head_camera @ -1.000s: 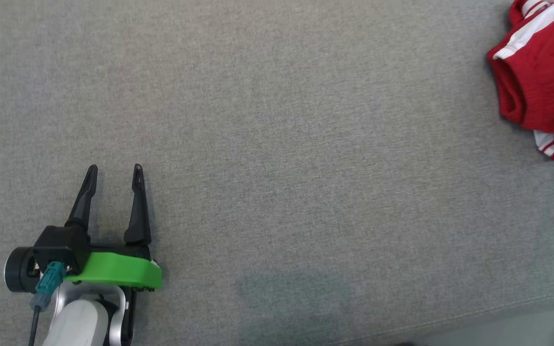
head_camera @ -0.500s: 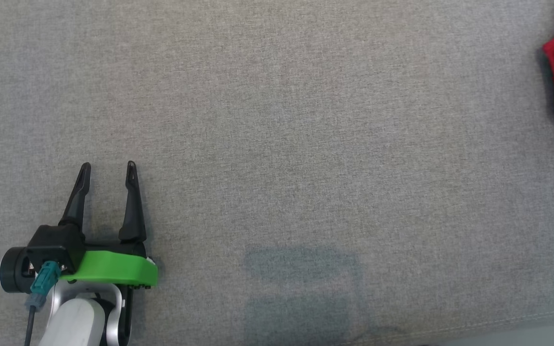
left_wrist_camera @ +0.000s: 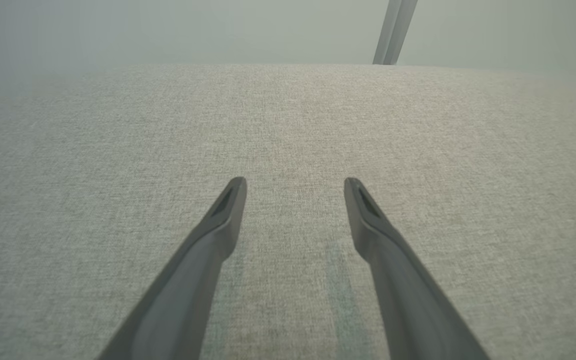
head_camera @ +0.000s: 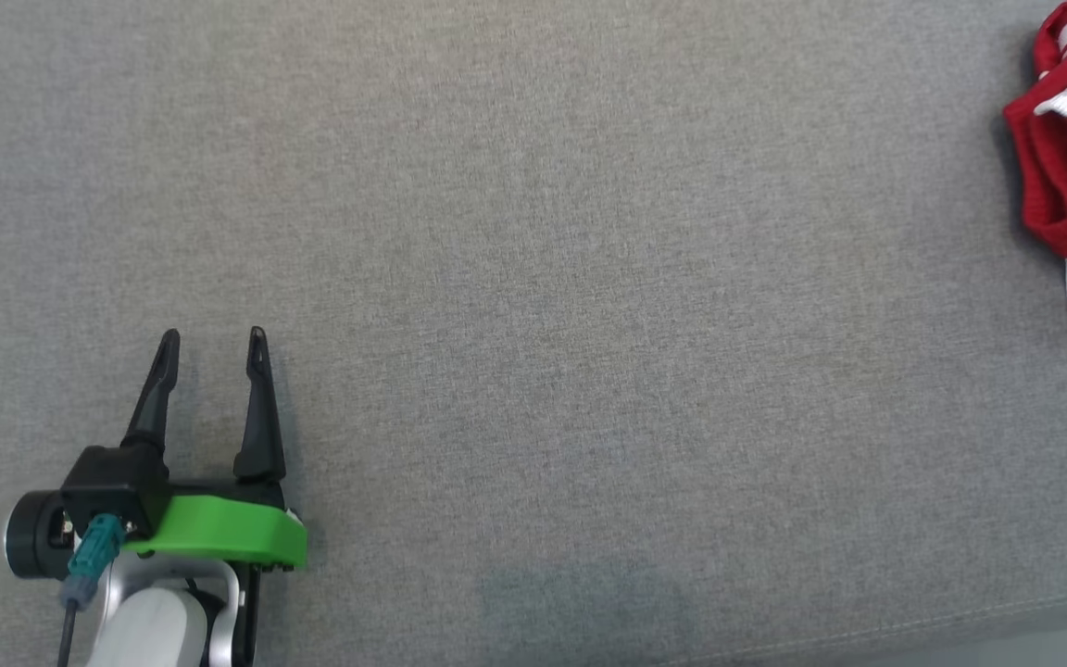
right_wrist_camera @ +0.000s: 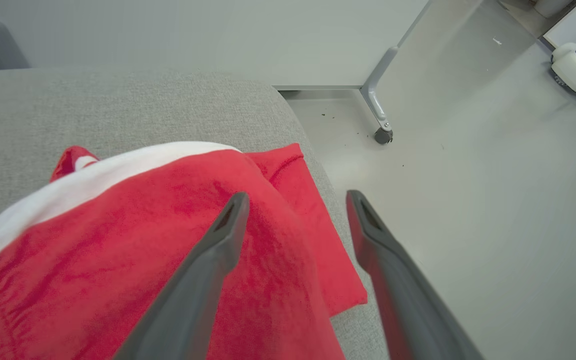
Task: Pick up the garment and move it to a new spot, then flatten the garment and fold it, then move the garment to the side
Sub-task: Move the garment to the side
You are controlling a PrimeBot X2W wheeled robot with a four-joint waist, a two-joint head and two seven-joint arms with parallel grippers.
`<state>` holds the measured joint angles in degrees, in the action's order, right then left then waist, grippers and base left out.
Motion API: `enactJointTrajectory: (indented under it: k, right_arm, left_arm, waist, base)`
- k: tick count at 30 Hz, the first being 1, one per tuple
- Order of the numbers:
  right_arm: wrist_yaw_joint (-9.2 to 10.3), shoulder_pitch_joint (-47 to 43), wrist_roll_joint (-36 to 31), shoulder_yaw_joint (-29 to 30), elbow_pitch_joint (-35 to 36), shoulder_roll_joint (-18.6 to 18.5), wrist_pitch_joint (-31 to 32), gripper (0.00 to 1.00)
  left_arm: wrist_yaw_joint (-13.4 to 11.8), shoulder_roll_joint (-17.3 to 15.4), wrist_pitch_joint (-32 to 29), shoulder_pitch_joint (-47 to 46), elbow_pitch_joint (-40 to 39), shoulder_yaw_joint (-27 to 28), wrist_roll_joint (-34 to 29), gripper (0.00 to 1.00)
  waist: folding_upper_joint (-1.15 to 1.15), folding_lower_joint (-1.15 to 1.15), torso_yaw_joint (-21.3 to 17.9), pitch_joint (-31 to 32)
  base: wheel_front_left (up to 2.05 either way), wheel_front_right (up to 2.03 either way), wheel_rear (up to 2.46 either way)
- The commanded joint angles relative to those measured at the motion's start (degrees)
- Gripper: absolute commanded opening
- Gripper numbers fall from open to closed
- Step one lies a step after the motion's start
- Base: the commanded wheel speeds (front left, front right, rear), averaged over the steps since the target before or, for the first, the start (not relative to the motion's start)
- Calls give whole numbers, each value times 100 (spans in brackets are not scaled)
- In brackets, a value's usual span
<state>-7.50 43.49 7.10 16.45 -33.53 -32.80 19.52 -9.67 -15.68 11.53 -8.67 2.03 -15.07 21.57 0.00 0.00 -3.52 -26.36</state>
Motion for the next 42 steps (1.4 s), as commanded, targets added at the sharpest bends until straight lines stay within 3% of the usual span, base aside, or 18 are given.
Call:
enactJointTrajectory:
  k: [1, 7, 10, 18, 22, 27, 38, 42]
  right_arm:
    - [2, -113, 6, -73, 169, -70, -371, 100]
    - [2, -795, 271, -502, 989, 124, -1628, 100]
    - [2, -1441, 440, -559, 1517, 394, -2067, 100]
    - [5, -3419, 13, -483, 2467, 1518, -2995, 100]
    - [5, -3974, -307, -453, 2520, 2102, -3260, 100]
    - [5, -4358, -694, -432, 2308, 2574, -3447, 100]
    - [5, -4735, -985, -510, 2472, 2929, -3473, 100]
    - [5, -4842, -1354, -280, 2511, 2962, -3470, 100]
  left_arm:
    - [-30, -3, 37, 118, 32, -14, 11, 100]
    - [-34, 33, 147, 366, 221, -43, 41, 100]
    - [-8, 62, 194, 477, 368, -64, 62, 100]
    - [178, 81, 328, 633, 798, -121, -39, 100]
    - [309, 71, 369, 724, 1129, -88, -123, 100]
    - [488, 184, 366, 835, 1380, 165, -128, 100]
    - [860, 515, 365, 844, 1724, 594, -412, 100]
    - [965, 591, 365, 839, 1738, 752, -547, 100]
  waist:
    - [0, 0, 55, 311]
    - [0, 0, 207, 1036]
    - [0, 0, 326, 1385]
    - [0, 0, 655, 1970]
    - [0, 0, 756, 2095]
    - [0, 0, 881, 2285]
    - [0, 0, 1156, 2545]
    - [0, 0, 1191, 2570]
  base:
    - [0, 0, 0]
    - [0, 0, 0]
    - [0, 0, 0]
    - [0, 0, 0]
    - [0, 0, 0]
    - [0, 0, 0]
    - [0, 0, 0]
    - [0, 0, 0]
